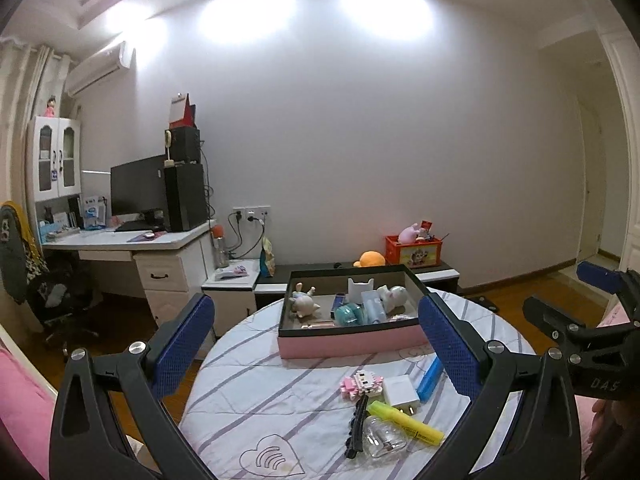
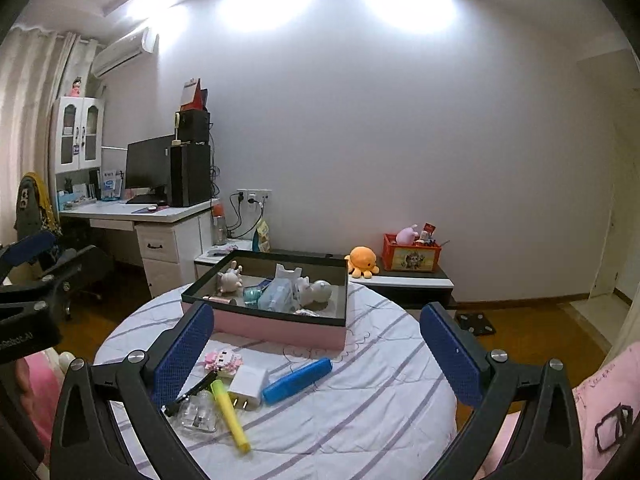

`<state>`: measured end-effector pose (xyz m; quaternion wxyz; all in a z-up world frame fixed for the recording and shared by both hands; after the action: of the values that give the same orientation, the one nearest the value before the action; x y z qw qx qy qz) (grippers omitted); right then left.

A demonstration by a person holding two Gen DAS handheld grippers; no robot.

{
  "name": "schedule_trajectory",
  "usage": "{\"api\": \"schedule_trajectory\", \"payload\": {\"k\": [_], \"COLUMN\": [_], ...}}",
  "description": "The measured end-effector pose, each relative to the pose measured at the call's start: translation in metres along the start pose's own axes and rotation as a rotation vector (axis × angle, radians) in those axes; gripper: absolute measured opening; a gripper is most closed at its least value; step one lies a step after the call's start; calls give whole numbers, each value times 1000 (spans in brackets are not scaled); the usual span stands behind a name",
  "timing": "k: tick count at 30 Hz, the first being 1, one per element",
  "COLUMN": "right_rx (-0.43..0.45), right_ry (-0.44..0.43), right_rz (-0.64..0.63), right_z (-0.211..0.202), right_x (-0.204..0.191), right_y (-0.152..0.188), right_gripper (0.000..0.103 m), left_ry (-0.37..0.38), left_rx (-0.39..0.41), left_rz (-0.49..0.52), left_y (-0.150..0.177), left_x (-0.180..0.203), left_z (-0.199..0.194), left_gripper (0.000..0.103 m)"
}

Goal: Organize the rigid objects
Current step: 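Move the right gripper to the blue POINT LINER box while the left gripper approaches the Hello Kitty figure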

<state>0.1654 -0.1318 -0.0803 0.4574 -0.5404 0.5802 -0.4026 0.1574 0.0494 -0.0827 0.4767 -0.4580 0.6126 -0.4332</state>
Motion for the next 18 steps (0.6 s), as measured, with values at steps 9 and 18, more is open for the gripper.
{"api": "schedule_trajectory", "payload": {"k": [9,18], "right_rx": [-31,-159], "right_ry": [15,57], "right_rz": [10,27], "right_z": [1,37], "right_x": [6,23], "right_y": [13,47], "right_gripper": [103,103], "left_ry": [-6,-17], "left_rx": [-63,-241], "left_rz": [21,-4], "left_y": [17,65], "left_x": [-1,-18], "left_z": [8,46], "left_gripper": [103,103]}}
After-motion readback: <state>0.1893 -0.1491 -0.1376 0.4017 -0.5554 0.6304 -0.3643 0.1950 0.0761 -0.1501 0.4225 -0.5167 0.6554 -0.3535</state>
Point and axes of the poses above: each gripper's, at about its wrist camera, not at the fingertips, and z roughly the way its jaws point, x to its right, y to its underside, the point moved 3 cm from there along z, roughly the way its jaws point, and after that the axes turned 9 degrees about z, right-handed, at the moved point
